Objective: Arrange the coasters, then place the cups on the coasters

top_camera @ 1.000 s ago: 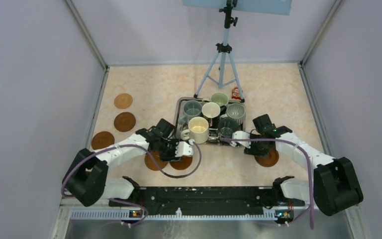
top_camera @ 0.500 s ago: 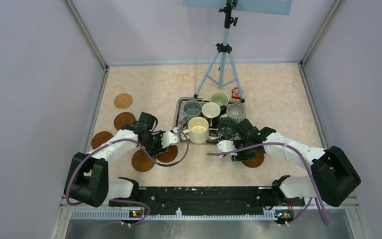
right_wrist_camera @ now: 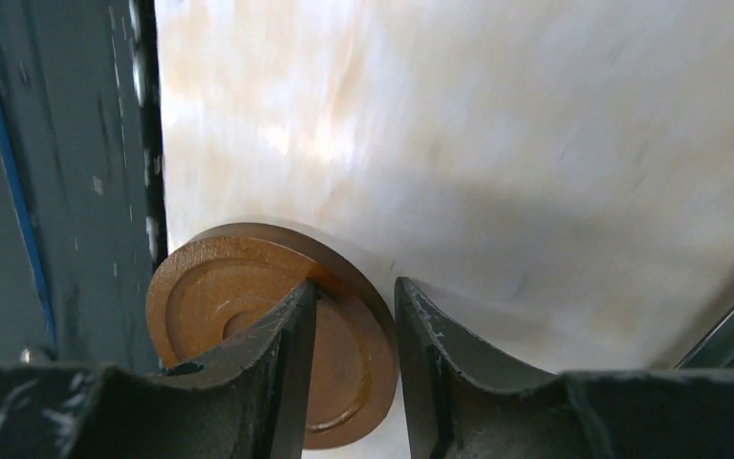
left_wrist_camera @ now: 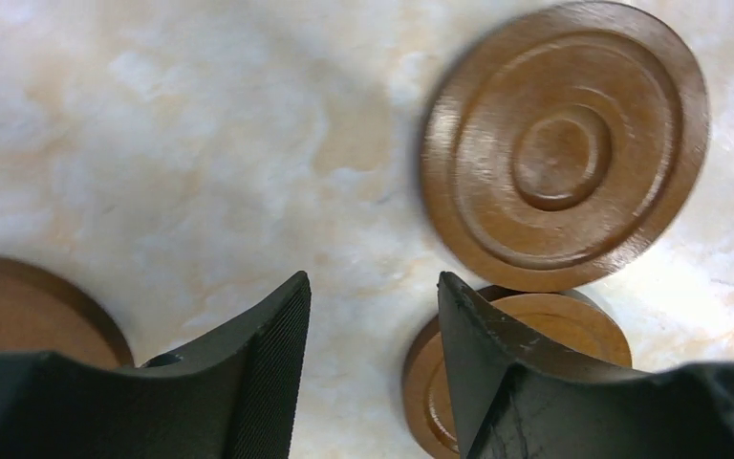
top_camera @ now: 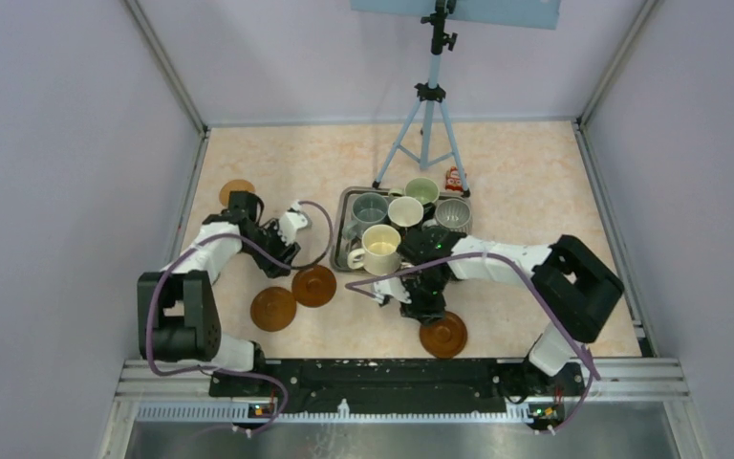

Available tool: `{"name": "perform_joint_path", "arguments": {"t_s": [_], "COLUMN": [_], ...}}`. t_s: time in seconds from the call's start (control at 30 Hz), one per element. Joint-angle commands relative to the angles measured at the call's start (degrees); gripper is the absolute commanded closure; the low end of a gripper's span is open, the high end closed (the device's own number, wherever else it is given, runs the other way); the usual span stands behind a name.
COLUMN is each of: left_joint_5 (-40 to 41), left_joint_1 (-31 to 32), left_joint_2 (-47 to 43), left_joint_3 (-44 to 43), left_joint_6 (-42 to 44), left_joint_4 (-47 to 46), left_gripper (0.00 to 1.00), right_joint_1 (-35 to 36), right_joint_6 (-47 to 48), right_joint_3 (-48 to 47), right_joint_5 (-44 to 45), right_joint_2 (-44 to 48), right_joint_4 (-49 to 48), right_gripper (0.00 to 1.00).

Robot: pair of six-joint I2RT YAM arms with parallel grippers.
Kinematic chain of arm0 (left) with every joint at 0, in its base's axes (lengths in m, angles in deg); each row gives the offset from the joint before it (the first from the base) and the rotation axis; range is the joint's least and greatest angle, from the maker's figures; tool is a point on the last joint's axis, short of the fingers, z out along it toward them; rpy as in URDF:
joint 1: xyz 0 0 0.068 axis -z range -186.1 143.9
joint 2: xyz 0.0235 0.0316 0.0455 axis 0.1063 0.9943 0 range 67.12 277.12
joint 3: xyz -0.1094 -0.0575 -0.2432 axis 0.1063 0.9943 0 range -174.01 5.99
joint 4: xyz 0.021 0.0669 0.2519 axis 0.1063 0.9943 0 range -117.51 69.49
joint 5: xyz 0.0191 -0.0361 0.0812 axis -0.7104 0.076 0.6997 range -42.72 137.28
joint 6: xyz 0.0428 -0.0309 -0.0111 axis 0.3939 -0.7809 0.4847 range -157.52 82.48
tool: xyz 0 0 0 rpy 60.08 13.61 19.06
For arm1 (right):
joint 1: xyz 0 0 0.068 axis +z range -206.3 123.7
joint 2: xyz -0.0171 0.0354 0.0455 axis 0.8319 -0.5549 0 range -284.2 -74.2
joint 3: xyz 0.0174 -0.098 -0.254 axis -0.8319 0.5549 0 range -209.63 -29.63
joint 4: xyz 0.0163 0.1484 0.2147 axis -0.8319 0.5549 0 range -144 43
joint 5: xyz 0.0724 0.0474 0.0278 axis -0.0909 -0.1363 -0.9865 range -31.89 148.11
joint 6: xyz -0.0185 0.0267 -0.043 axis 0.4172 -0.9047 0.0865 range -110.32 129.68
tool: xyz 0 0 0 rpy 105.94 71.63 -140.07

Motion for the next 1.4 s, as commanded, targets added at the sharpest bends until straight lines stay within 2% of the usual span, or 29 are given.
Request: {"name": "perform_joint_path", "arguments": {"t_s": [0.0,0.27,0.43,0.67,0.93,1.13,1.37], "left_joint_5": [-4.17,-3.84,-1.93,-0.45,1.32,2.72,2.81], "left_joint_1": [-5.93,-13.16,-15.79,-16.54,-17.25,-17.41,-17.45], "left_joint_2": [3.22,8.2,11.95,15.02,16.18,19.12,24.38], "left_joint_3": [-5.91,-14.36,-20.0,-23.86,-26.87,-30.99,-39.0], "left_joint_6": [-5.99,-15.82,-20.14,-24.34,-27.44,-28.97,-32.44], "left_joint_4": [0.26,-1.67,-3.0,-4.46,-5.81,-5.5,-5.83], "left_gripper": [0.41,0.3,0.28,0.27,0.27,0.26,0.25], "right_joint_1": [3.44,7.86,9.93,10.94,12.32,12.52,12.29], "right_joint_6": [-1.29,-8.02,-11.99,-15.19,-18.33,-19.16,-19.91], "right_joint_3": [-2.98,-14.65,-24.0,-38.29,-50.06,-55.8,-55.43], "right_joint_5": [-3.87,3.48,8.41,17.5,28.22,33.82,30.14], "right_joint_2": [-8.12,-16.82,-23.19,-32.33,-40.96,-43.15,-35.51], "right_joint_4": [-15.3,-23.1,-25.85,-29.67,-33.98,-35.33,-36.26], "right_gripper": [0.64,0.63,0.63,0.62,0.58,0.53,0.42]}}
